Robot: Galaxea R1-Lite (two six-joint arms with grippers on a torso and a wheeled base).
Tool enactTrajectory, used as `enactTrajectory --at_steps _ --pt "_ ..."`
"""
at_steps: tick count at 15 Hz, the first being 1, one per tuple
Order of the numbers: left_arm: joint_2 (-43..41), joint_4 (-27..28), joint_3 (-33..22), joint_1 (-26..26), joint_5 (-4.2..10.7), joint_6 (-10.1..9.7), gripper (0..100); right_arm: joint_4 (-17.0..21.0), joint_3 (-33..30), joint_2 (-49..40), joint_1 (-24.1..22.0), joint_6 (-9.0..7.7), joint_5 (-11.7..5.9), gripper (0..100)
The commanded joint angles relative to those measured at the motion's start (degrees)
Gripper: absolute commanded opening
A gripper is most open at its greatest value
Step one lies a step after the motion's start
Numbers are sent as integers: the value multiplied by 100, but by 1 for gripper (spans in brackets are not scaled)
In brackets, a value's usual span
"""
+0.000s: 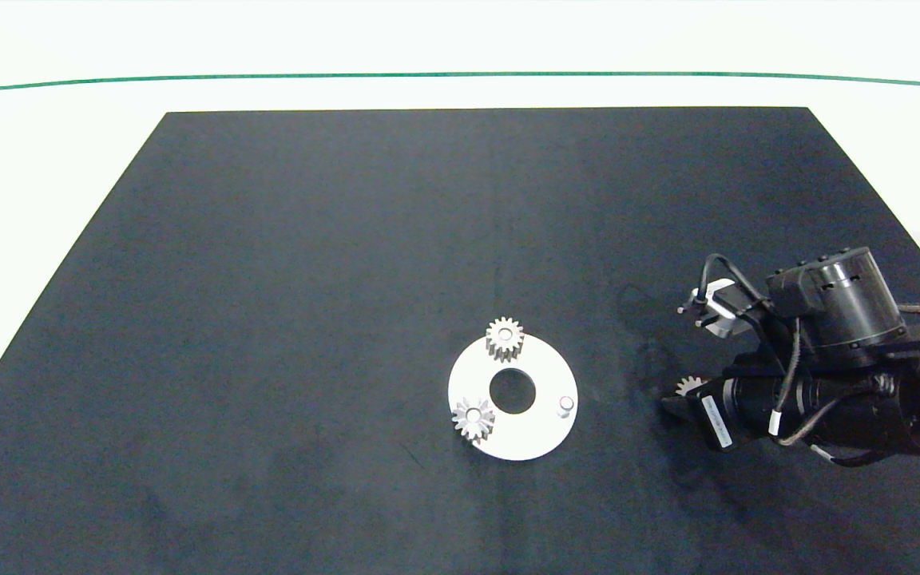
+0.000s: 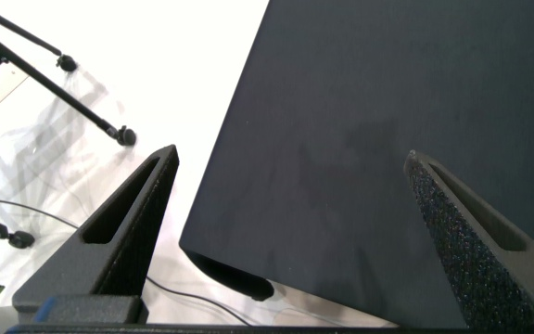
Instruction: Install three planetary gears onto the carrier pins
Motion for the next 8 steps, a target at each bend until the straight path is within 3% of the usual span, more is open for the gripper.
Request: enactTrajectory --at_steps 1,2,4,5,7,8 --pt "8 20 23 16 20 5 100 244 -147 -108 63 -12 -17 10" --pt "16 20 23 16 20 5 100 842 -420 -319 247 -12 -17 10" --pt "16 20 32 25 20 5 100 1677 -929 -556 537 6 -9 10" --pt "8 20 32 25 20 5 100 1818 -1123 -626 731 15 -105 10" --pt "16 20 23 34 20 5 100 1844 -1395 -591 1056 6 -510 10" --pt "16 20 14 34 12 5 100 1844 -1492 -565 1170 6 -571 10"
